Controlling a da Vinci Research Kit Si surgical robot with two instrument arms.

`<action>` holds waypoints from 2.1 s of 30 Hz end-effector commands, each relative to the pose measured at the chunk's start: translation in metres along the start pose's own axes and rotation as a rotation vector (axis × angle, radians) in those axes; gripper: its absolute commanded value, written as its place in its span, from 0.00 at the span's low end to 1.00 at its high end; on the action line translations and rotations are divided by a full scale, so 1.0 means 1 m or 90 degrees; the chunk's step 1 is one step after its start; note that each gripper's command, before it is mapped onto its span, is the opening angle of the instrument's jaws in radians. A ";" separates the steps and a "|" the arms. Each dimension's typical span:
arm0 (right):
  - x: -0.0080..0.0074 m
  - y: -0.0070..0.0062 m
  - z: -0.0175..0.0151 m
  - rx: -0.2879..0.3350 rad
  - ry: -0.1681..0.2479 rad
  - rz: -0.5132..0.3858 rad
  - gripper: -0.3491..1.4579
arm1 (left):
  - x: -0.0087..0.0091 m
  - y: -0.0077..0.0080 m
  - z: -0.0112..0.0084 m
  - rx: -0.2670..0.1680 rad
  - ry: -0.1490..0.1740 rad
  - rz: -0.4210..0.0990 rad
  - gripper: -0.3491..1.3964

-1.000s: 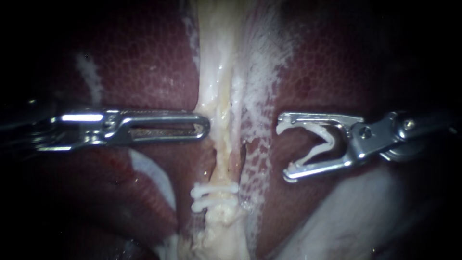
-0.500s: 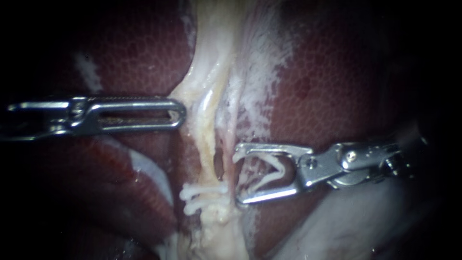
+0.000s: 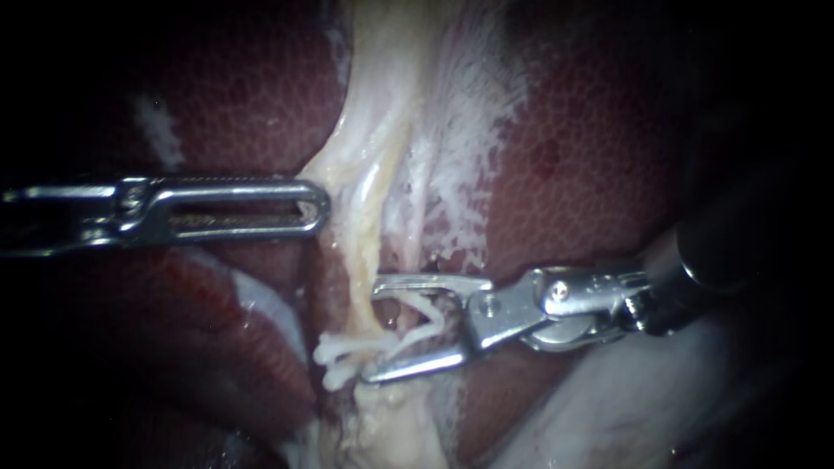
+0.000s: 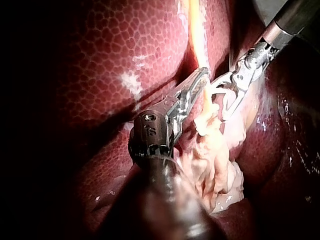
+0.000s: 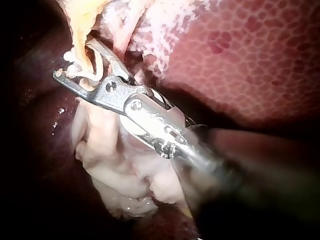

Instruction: Clipping third clip left tube

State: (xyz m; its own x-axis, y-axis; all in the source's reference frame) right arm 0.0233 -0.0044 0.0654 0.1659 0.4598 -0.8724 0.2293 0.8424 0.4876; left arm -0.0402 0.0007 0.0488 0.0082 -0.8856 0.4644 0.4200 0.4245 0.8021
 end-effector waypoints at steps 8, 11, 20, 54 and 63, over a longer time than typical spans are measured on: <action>0.0007 -0.0003 0.0016 0.014 0.002 0.004 0.52 | 0.0003 0.0000 0.0003 -0.001 -0.001 0.001 0.00; 0.0009 -0.0002 0.0021 0.020 0.003 0.005 0.52 | 0.0004 0.0000 0.0004 -0.002 -0.001 0.002 0.00; 0.0024 0.0005 0.0014 0.029 0.006 0.009 0.52 | 0.0005 0.0001 0.0004 -0.002 -0.001 0.002 0.00; 0.0077 0.0048 -0.0018 0.038 0.025 0.227 0.00 | 0.0009 0.0001 0.0008 -0.003 -0.002 0.003 0.00; 0.0072 0.0050 -0.0018 0.039 0.024 0.225 0.00 | 0.0009 0.0002 0.0008 -0.003 -0.002 0.003 0.00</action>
State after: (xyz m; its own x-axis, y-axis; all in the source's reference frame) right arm 0.0238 0.0037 0.0616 0.2104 0.7314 -0.6487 0.2198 0.6112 0.7604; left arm -0.0408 0.0001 0.0497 0.0075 -0.8827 0.4699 0.4247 0.4282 0.7977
